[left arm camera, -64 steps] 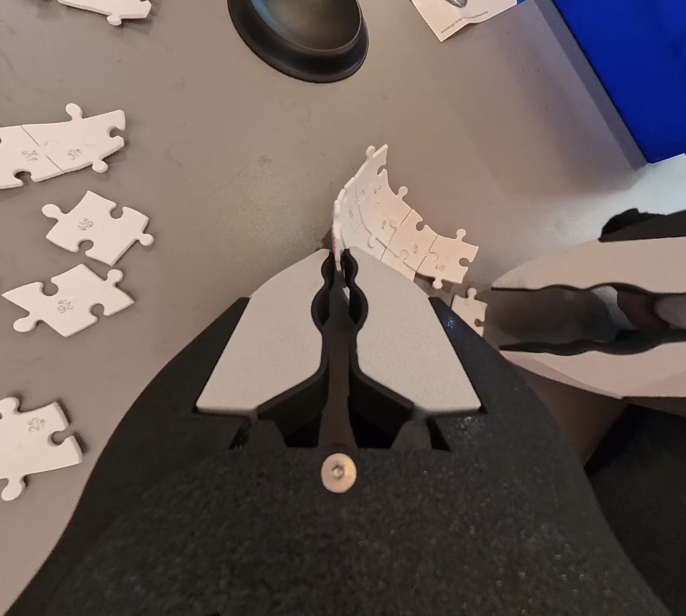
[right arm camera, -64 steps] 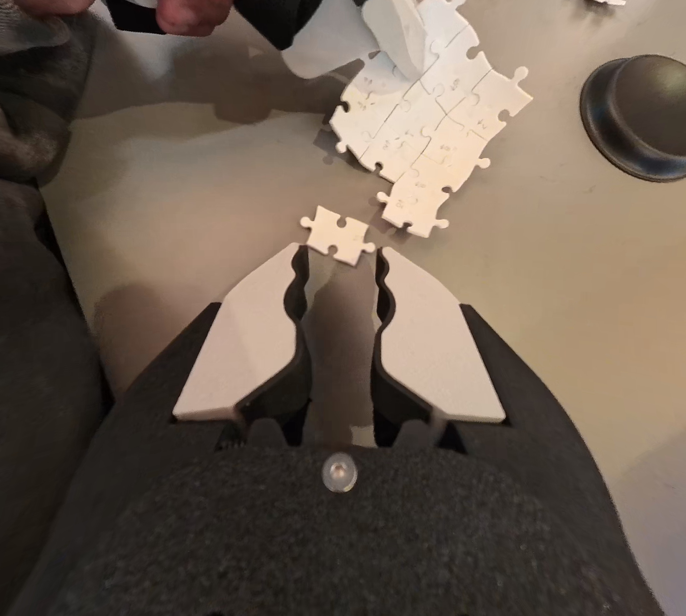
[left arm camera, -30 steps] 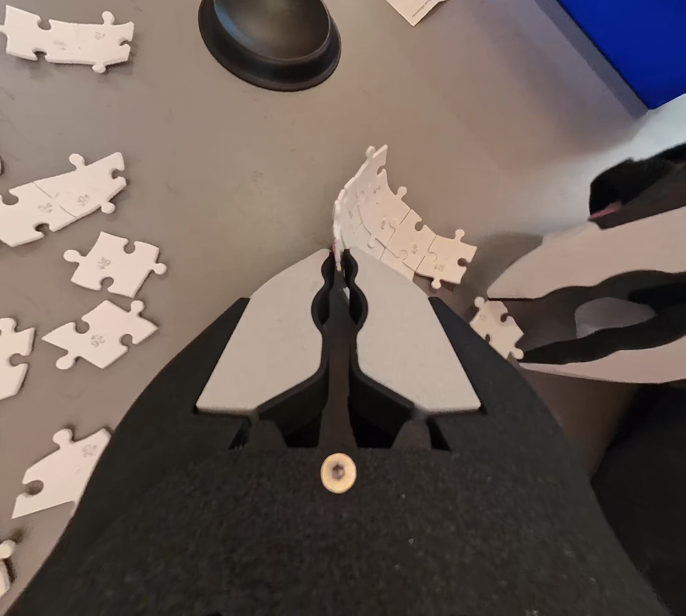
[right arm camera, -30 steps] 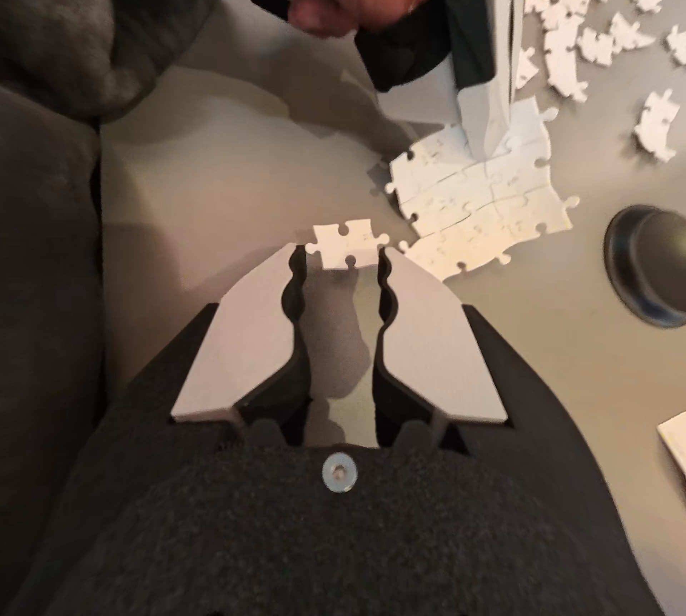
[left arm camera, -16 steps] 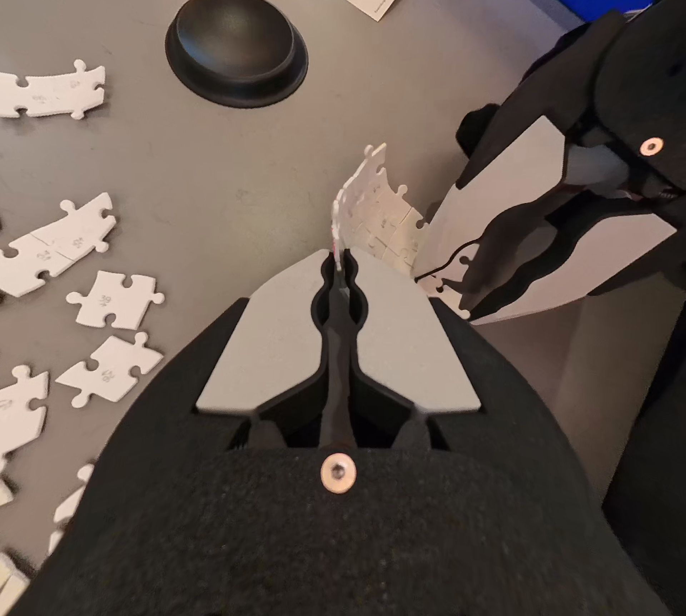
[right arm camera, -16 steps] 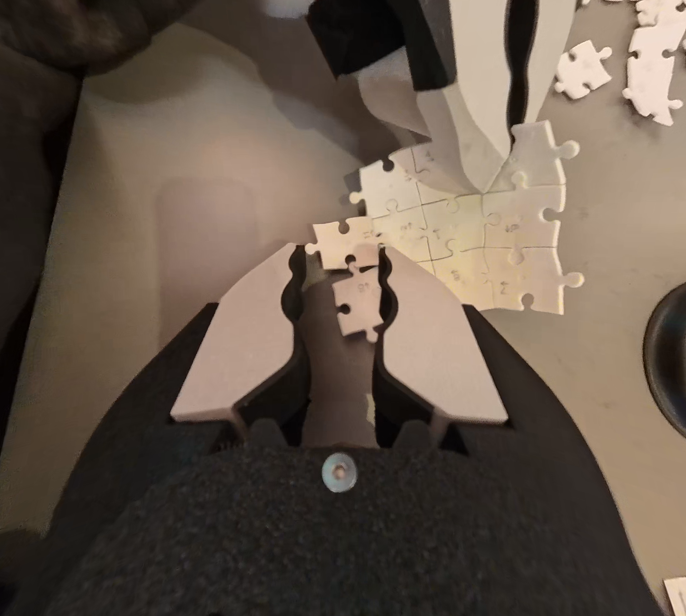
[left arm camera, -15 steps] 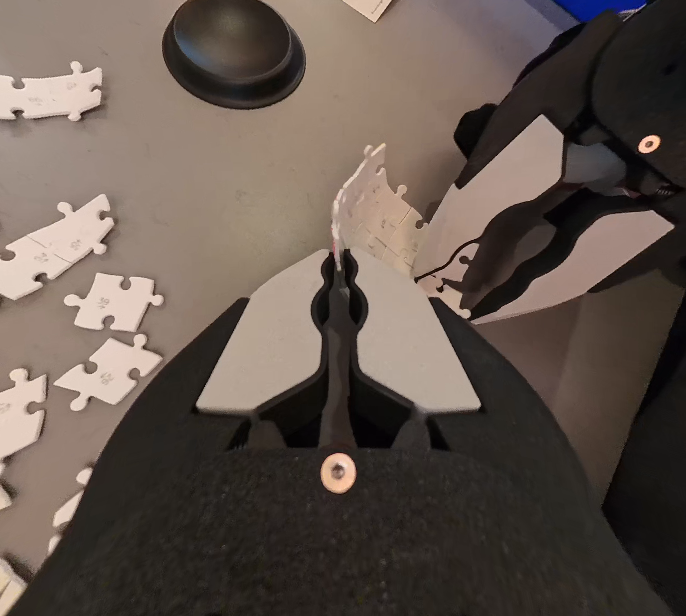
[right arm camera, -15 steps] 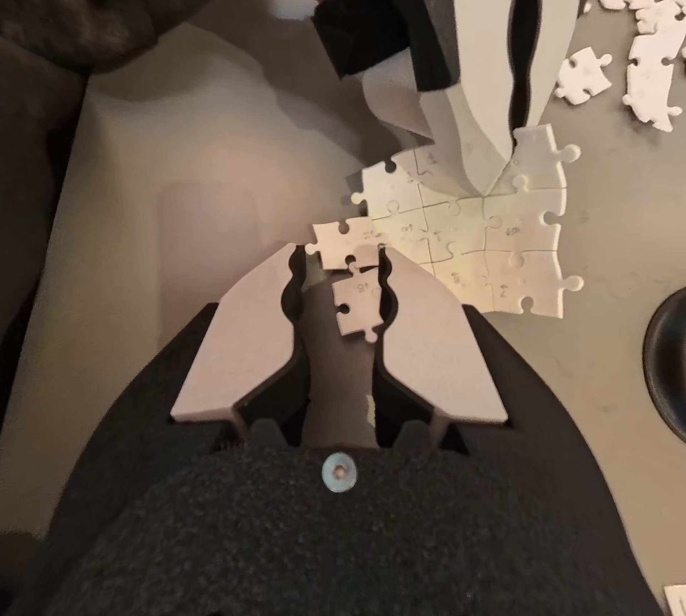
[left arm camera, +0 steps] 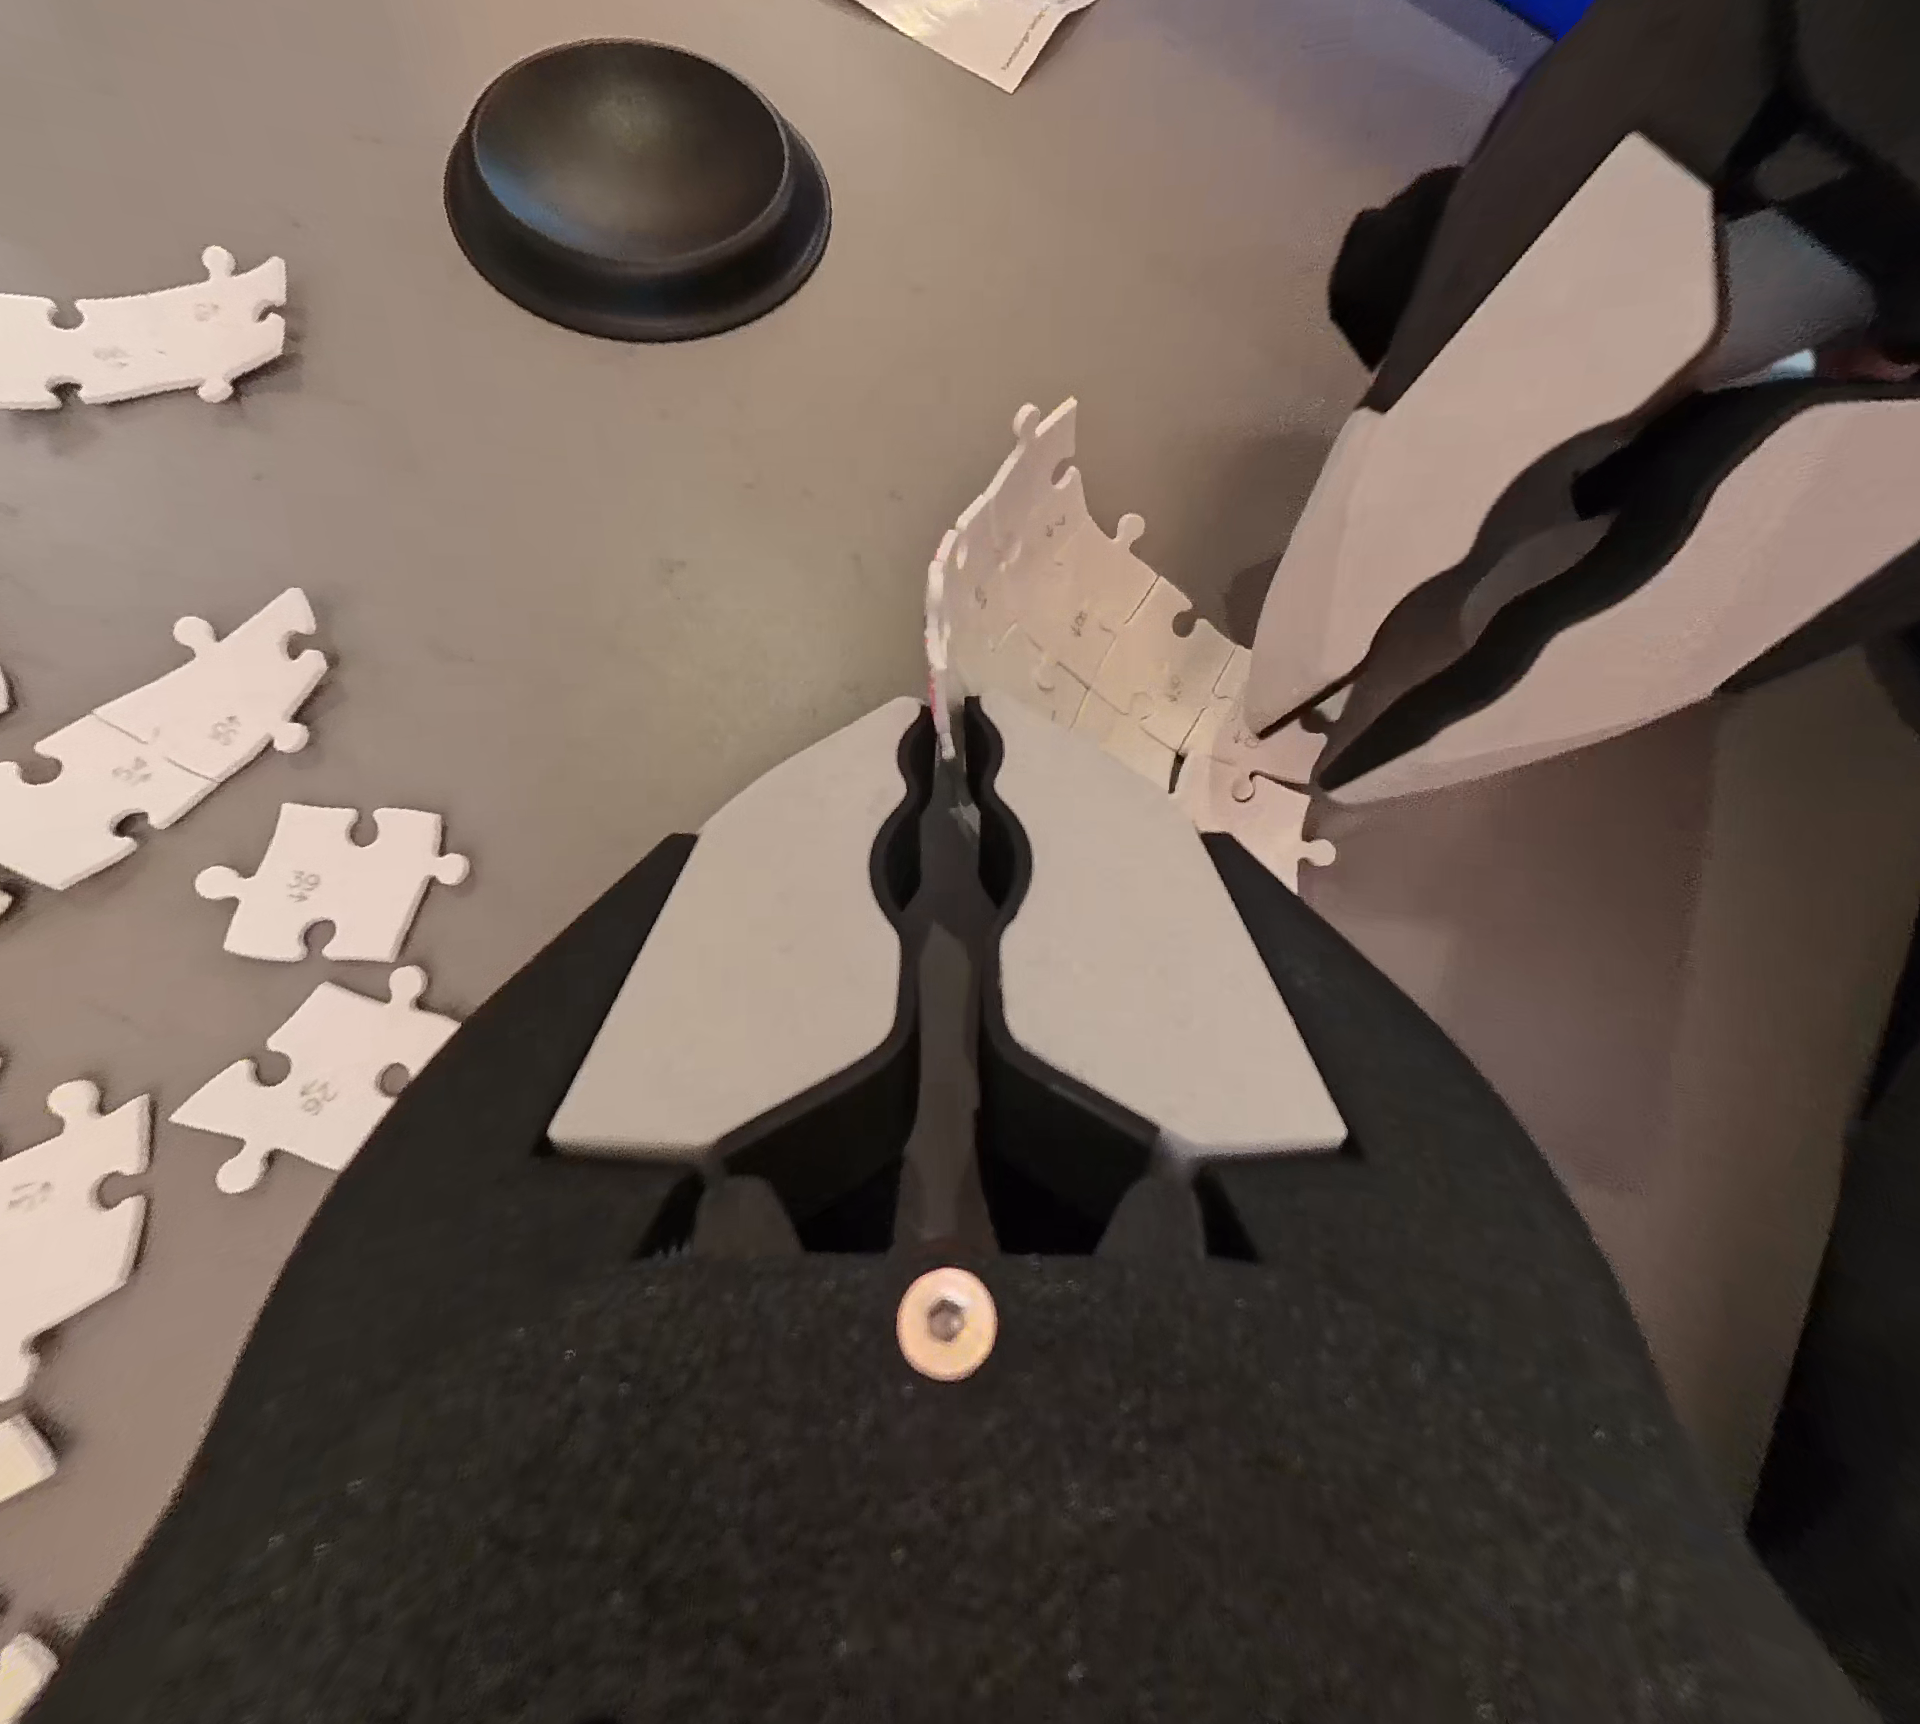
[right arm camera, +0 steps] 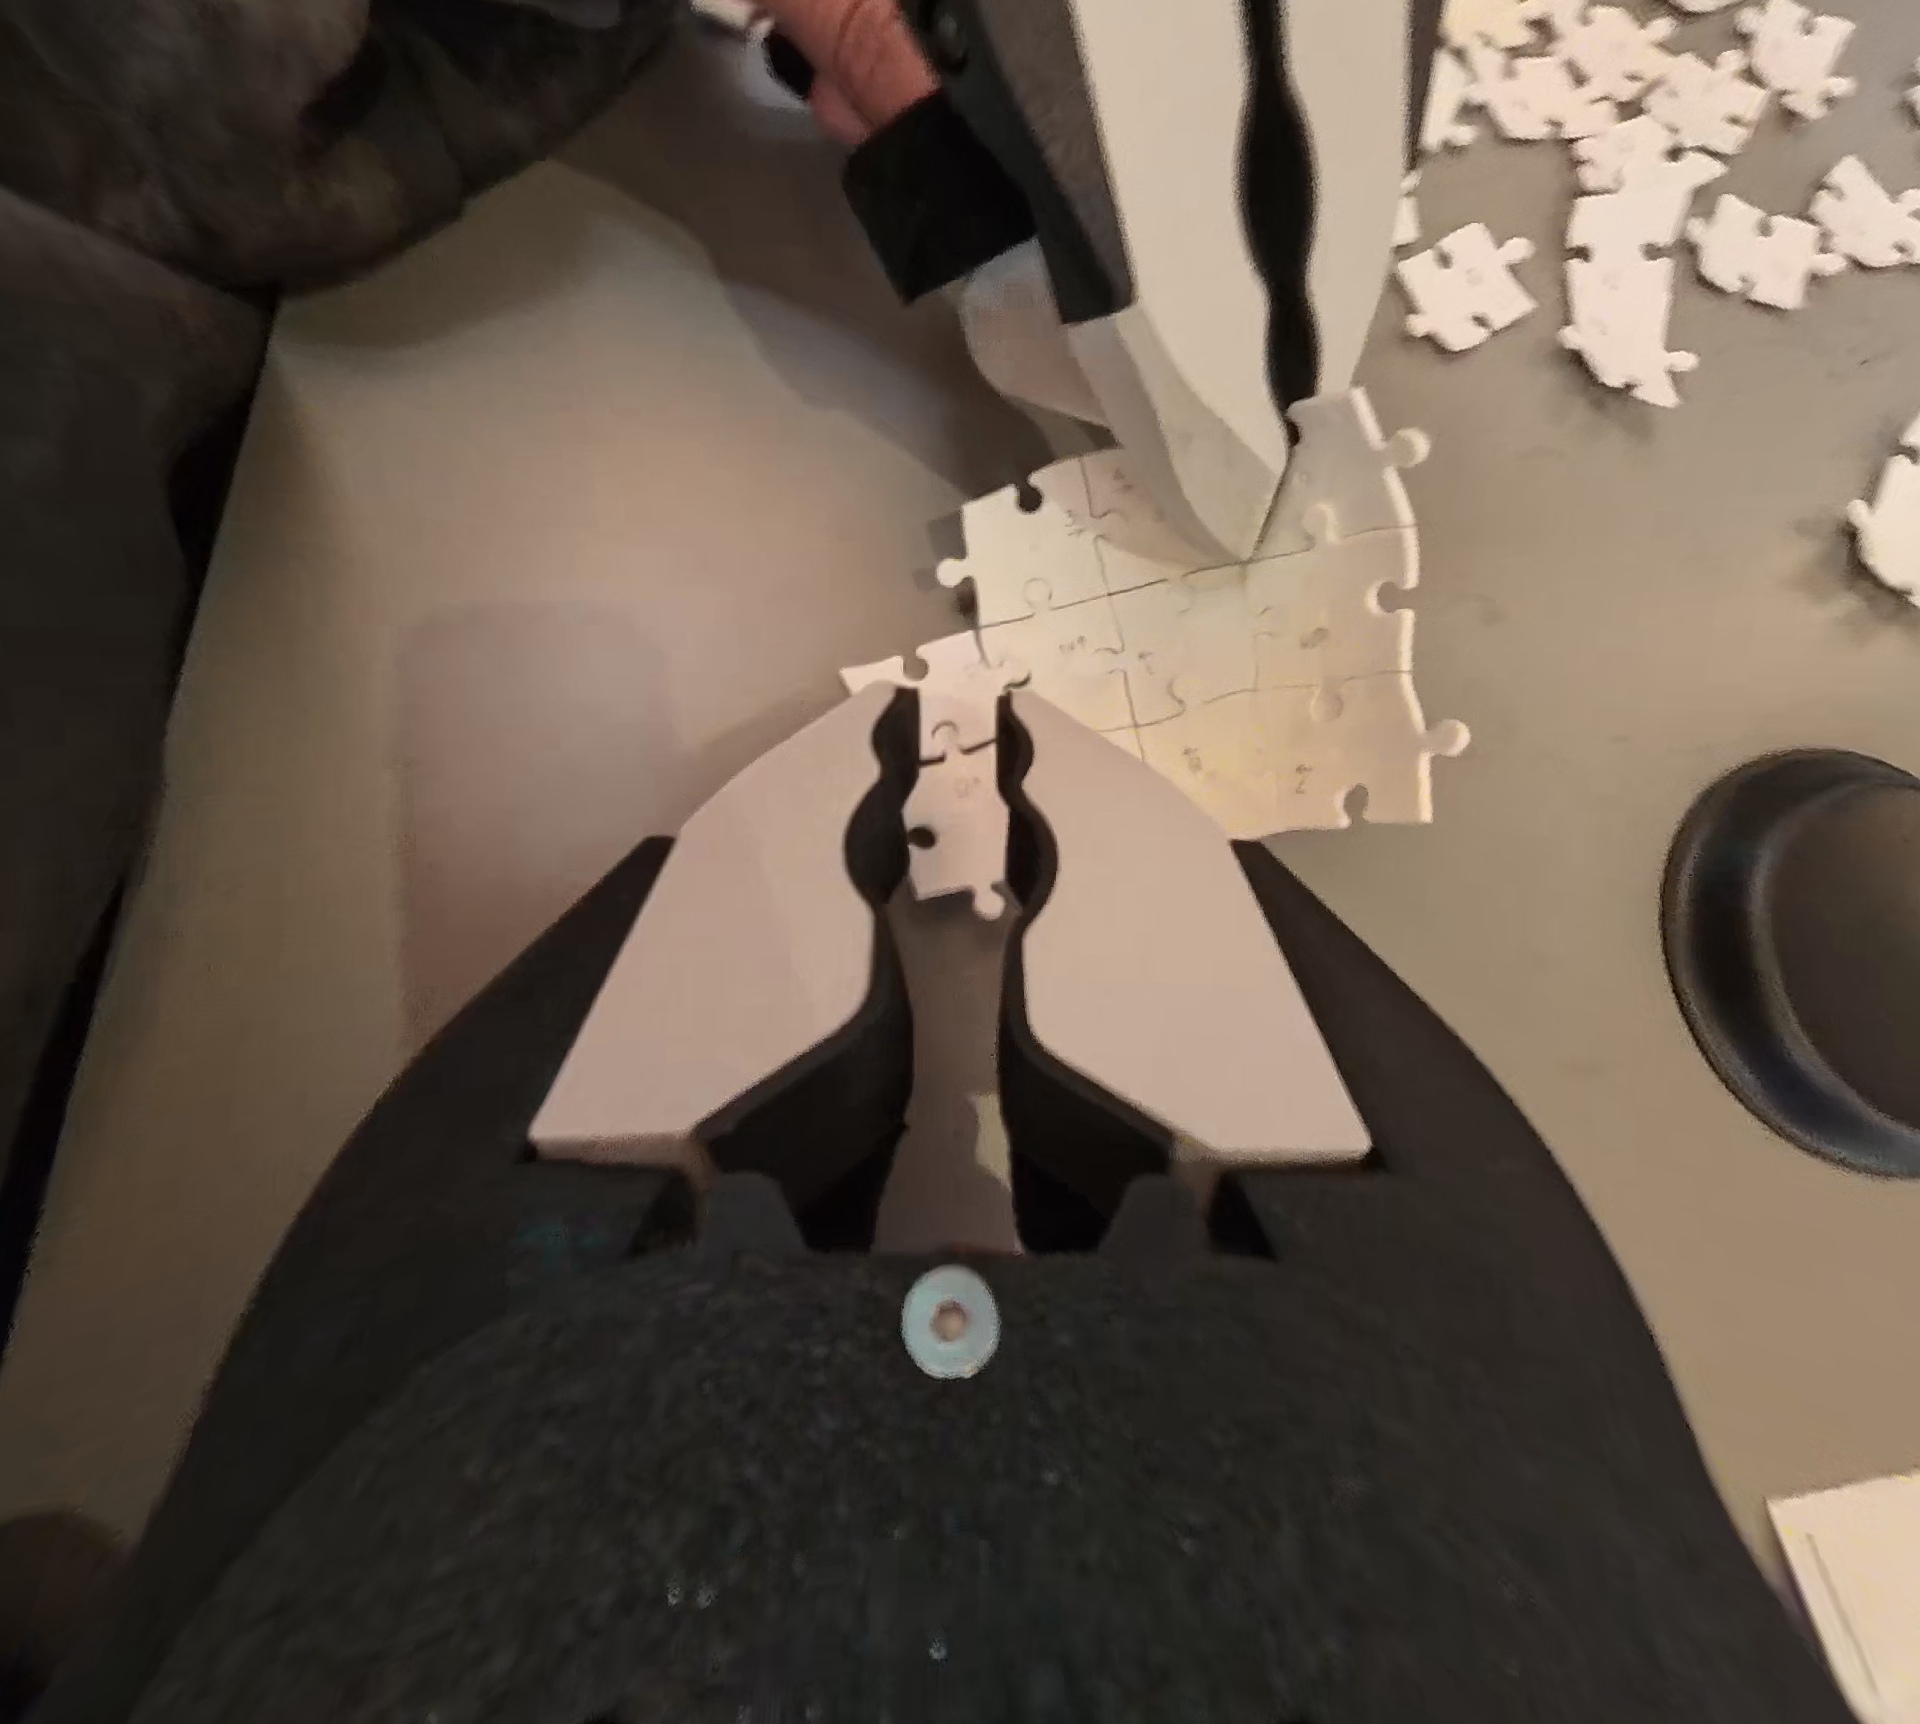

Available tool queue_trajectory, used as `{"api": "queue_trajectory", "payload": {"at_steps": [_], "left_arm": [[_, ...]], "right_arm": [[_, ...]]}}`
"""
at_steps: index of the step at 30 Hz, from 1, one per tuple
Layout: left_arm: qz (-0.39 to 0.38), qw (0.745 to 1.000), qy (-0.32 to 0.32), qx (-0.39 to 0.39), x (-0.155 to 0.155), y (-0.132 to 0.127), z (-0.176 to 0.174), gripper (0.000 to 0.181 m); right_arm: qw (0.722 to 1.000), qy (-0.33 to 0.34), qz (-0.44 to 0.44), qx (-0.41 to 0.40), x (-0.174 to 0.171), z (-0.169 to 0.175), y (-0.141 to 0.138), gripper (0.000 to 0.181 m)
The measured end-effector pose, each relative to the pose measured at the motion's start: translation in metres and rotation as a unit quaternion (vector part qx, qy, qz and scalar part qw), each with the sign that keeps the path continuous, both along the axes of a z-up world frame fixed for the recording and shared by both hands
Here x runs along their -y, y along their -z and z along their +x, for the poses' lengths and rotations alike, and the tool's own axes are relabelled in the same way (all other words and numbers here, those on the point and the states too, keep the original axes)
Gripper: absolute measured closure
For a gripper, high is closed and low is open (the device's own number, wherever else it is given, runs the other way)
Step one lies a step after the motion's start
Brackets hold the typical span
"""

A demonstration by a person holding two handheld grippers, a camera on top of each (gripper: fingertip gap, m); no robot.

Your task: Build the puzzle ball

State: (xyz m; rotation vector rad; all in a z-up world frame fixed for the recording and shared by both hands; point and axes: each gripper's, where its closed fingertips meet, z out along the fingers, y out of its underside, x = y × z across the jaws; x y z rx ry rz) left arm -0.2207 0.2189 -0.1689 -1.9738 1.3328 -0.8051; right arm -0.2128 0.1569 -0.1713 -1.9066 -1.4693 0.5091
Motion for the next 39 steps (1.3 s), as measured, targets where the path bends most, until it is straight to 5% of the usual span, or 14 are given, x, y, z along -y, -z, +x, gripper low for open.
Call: {"api": "queue_trajectory", "payload": {"at_steps": [16, 39], "left_arm": [[0.017, 1.0, -0.009, 0.003, 0.001, 0.0, 0.0, 0.177], [0.018, 1.0, -0.019, 0.007, 0.007, -0.005, -0.005, 0.178]], "right_arm": [[0.995, 0.081, 0.013, 0.063, -0.008, -0.008, 0.017, 0.181], [0.994, 0.09, -0.015, 0.054, -0.007, -0.019, 0.016, 0.181]]}}
